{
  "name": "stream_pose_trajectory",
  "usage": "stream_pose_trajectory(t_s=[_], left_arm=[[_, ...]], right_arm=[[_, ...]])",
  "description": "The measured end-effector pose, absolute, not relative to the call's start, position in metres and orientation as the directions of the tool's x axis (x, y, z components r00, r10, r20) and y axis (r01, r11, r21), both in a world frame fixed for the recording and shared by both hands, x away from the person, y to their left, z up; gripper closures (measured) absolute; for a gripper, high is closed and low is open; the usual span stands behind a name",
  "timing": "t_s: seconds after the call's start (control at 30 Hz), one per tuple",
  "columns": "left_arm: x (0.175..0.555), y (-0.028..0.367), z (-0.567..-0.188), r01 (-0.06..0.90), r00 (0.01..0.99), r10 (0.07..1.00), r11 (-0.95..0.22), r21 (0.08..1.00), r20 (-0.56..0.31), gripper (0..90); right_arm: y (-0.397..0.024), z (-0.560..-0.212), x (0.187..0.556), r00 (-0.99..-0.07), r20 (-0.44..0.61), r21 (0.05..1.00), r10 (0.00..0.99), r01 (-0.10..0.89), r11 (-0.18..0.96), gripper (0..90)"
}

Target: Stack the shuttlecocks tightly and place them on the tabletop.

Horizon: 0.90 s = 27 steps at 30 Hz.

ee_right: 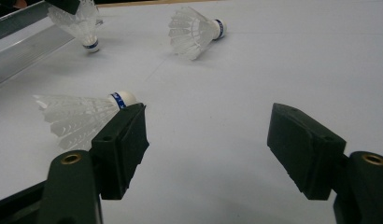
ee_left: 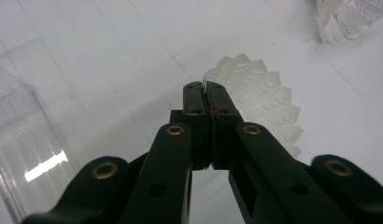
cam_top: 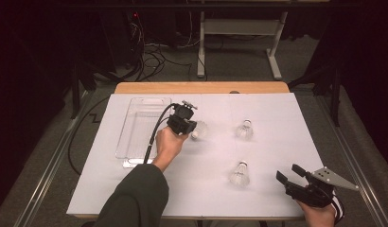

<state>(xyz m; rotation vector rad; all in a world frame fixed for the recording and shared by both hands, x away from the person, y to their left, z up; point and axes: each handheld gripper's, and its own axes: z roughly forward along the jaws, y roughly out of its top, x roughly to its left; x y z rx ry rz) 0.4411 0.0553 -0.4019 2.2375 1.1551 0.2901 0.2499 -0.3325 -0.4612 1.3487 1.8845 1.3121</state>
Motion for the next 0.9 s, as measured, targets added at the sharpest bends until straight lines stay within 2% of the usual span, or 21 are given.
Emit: stream_pose_trajectory(t_s=[0.8,0.9], left_arm=[[0.447,0.041,-0.408,0.66,0.588,0.803,-0.407,0.632,-0.097,88.2],[0.447,0.036,-0.408,0.649,0.597,0.799,-0.425,0.631,-0.076,88.2]], right_arm=[[-0.332,-0.461,0.25,-0.408,0.146,0.891,0.901,0.45,0.059,29.0],[-0.332,-0.461,0.25,-0.408,0.146,0.892,0.901,0.449,0.059,29.0]])
